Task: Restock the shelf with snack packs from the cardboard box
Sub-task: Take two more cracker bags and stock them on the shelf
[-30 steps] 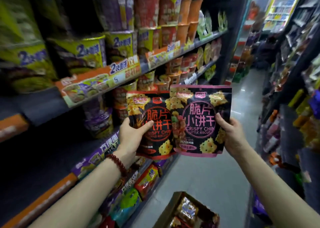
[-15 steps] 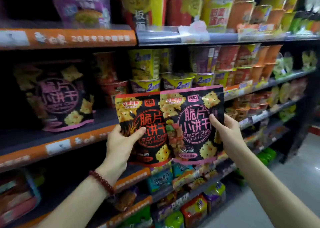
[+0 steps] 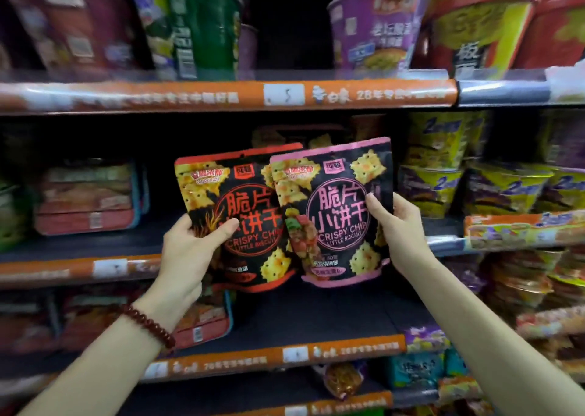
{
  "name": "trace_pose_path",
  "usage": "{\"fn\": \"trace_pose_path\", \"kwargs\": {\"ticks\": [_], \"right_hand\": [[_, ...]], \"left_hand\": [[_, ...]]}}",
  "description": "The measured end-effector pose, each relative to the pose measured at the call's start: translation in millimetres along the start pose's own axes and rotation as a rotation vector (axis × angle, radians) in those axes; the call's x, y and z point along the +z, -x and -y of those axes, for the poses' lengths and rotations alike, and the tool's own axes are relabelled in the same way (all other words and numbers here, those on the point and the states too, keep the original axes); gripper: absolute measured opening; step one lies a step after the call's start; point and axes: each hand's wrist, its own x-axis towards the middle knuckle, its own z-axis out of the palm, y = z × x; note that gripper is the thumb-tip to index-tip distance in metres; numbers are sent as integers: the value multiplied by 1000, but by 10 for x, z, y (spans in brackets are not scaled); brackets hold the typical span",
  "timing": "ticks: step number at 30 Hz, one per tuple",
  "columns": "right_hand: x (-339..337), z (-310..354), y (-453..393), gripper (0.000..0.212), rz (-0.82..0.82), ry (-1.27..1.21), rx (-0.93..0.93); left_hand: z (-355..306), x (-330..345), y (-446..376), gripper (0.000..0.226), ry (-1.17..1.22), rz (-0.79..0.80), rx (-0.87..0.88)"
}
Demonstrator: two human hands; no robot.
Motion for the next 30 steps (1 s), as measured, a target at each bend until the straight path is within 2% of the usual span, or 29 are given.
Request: {"fn": "trace_pose_path", "kwargs": {"ticks": [5, 7, 10, 13, 15, 18, 20, 24, 26, 30], "right_hand": [[585, 51, -272, 24, -1, -58, -52], [725, 59, -366, 26, -25, -69, -72], [807, -20, -444, 24, -85, -55, -72], [799, -144, -447, 24, -119, -64, -45], [782, -185, -423, 22, -115, -59, -33], [753, -179, -400, 20, -44, -51, -71], [708, -210, -378, 31, 65, -37, -73], [614, -328, -303, 51, 248, -20, 42], [590, -325, -296, 46, 272, -5, 80], [606, -286, -394, 31, 256, 28, 56]], "left_hand": [[-156, -470, -397, 26, -30, -59, 73], [-181, -595, -581, 37, -51, -71, 87], [-178, -686, -777, 65, -112, -84, 109], [-76, -702, -866, 48, -163, -76, 164], [4, -697, -891, 53, -185, -63, 172], [125, -747, -953, 85, -252, -14, 141], [186, -788, -978, 101, -306, 52, 109], [260, -897, -1002, 129, -374, 231, 28], [292, -954, -1036, 134, -419, 283, 11], [262, -903, -1093, 132, -449, 286, 26]]}}
